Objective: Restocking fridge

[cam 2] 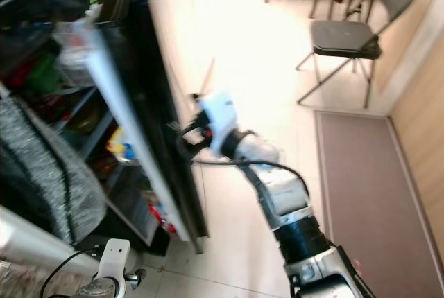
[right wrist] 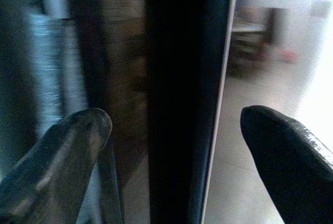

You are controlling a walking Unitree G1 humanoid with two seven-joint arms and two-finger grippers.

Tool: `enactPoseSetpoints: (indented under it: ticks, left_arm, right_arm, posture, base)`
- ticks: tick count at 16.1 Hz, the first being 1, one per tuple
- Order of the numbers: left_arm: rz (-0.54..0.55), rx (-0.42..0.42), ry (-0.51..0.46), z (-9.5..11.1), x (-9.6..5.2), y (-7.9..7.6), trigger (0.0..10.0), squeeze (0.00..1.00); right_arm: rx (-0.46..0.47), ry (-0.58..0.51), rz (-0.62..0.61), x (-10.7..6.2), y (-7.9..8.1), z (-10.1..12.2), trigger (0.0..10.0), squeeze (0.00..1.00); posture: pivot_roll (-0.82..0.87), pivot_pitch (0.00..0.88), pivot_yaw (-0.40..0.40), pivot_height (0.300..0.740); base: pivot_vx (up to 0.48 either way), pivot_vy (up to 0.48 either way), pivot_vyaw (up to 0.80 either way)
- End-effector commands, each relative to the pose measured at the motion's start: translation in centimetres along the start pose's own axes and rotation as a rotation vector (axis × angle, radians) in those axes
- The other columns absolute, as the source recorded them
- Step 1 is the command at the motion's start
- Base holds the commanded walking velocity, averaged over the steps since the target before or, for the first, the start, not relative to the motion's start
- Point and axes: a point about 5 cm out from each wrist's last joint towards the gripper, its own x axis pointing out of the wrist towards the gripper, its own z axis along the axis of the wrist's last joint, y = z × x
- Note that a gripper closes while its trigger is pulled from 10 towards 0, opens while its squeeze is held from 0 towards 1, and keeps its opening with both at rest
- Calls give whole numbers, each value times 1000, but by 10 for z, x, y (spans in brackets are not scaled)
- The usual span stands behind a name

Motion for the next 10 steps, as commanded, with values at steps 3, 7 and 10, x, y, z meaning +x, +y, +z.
enactPoseSetpoints:
  ticks: [3,7,10]
  left_arm:
    - [5,8,26,-6,-1,2,10000,0]
    - [3,7,25,-6,-1,2,10000,0]
    - [4,7,24,-6,-1,2,10000,0]
  right_arm:
    - [16,39,11,-9,3,-5,10000,0]
    - [61,71,-72,-19,-10,-12,10000,0]
    - [81,62,-154,-25,-22,-14,10000,0]
  posture:
    - [-153,39,67,740]
    - [-152,36,68,740]
    - [-151,35,68,740]
  base:
    - [0,0,0]
    - [0,0,0]
    - [0,0,0]
